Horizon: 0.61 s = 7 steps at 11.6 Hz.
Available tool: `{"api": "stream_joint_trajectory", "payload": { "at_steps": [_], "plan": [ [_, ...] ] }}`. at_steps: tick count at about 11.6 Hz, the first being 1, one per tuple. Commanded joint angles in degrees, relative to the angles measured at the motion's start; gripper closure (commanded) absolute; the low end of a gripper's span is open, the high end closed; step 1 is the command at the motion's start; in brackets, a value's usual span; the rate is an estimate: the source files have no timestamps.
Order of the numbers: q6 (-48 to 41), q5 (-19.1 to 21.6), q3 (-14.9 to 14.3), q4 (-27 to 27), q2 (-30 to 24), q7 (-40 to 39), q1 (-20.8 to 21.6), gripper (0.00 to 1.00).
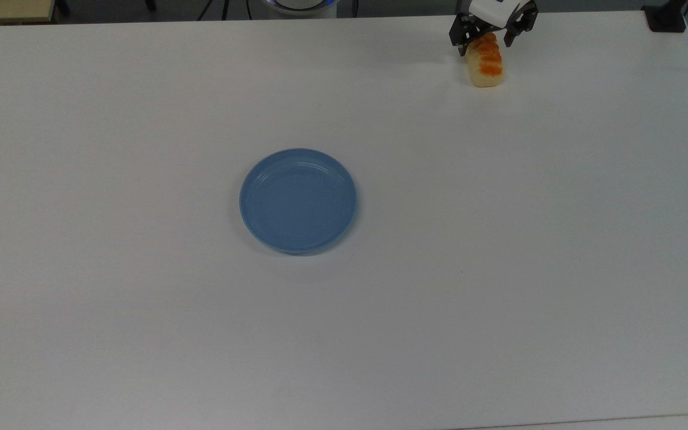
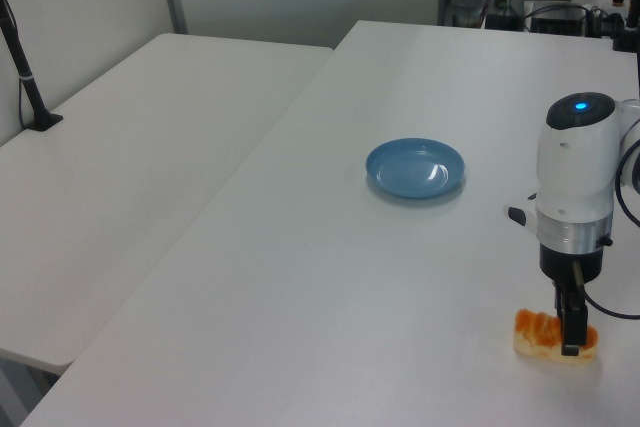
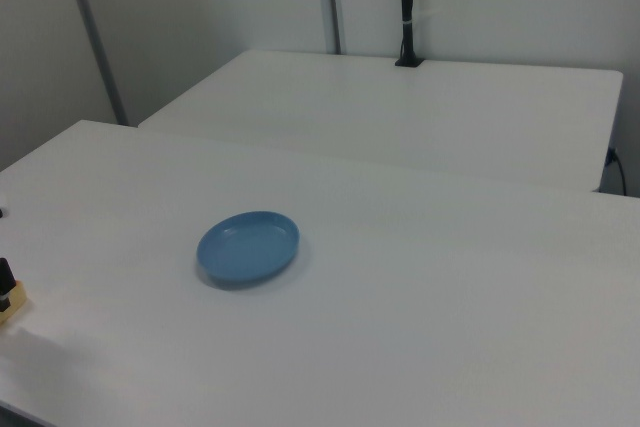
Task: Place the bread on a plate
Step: 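Lower the gripper onto the bread roll and close on it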
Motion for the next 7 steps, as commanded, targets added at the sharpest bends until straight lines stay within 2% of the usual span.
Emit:
{"api": "stream_joint_trajectory", "payload": {
  "at_steps": [1, 4, 5, 7],
  "plan": [
    [1.2, -3.2, -0.2, 0.1, 2.1, 1.9, 0.8, 0.23],
    [1.2, -3.4, -0.2, 0.9, 2.5, 1.8, 0.8, 0.55],
    [1.1, -3.4, -0.2, 1.0, 2.4, 1.8, 0.7, 0.6],
    [-0.8, -3.4, -0.2, 2.9, 2.0, 1.5, -0.2, 0.61]
  ]
}}
